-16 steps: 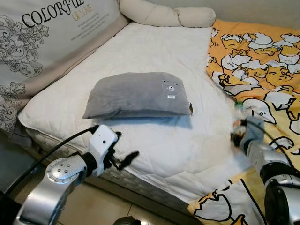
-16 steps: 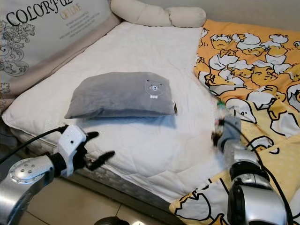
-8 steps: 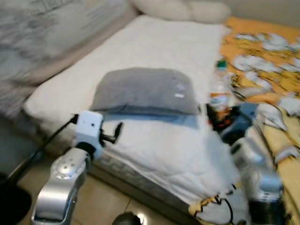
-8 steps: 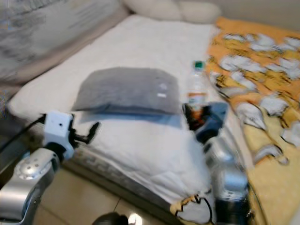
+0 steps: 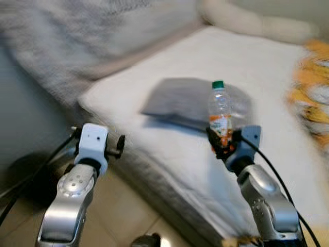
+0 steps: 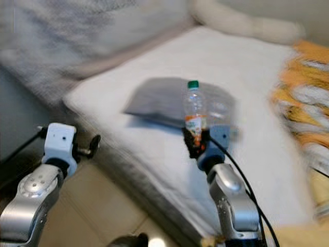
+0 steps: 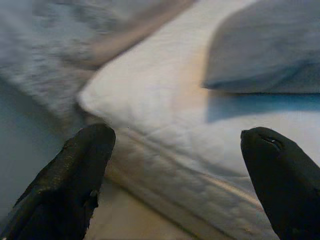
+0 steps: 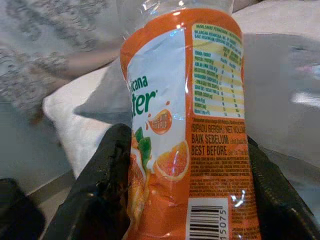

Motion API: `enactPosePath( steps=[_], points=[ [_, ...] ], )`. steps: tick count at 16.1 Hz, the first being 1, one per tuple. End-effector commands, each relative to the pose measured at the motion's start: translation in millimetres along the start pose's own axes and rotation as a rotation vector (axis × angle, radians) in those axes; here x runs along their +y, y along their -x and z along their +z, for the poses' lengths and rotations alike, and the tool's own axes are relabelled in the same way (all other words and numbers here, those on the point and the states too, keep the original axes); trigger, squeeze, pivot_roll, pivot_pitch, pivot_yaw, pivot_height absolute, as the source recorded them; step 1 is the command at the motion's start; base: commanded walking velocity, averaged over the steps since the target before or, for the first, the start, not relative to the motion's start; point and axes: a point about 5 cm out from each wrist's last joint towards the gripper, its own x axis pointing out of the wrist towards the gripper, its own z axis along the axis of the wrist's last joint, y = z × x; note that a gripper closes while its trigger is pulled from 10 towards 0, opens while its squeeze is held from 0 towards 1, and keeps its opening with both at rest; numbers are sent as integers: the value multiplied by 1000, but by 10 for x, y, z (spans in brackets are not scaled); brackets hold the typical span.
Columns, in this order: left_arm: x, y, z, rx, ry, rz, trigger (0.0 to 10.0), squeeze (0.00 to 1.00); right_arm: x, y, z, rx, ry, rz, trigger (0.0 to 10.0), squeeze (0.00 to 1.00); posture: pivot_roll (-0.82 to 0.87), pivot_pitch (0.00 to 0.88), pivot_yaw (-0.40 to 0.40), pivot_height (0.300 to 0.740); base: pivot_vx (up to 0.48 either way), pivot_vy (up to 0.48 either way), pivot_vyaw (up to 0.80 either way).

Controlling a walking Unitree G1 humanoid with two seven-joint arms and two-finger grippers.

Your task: Clean up the room

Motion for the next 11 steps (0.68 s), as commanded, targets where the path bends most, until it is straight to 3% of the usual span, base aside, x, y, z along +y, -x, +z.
enactPosePath(
  steps=[1,7,11],
  points=[
    [15,-26,9,-3,-13,16,10000,0,35,-17,37,13,-30,8,10000,0,-26,0,47,740,0,0,794],
    [42,-37,49,-26,29,8,10000,0,75,-8,-86,85,-52,31,10000,0,-2,0,44,740,0,0,794],
    [62,-54,-21,20,50,24,10000,0,101,-18,-76,86,-23,46,10000,0,-9,0,49,740,0,0,794]
  ],
)
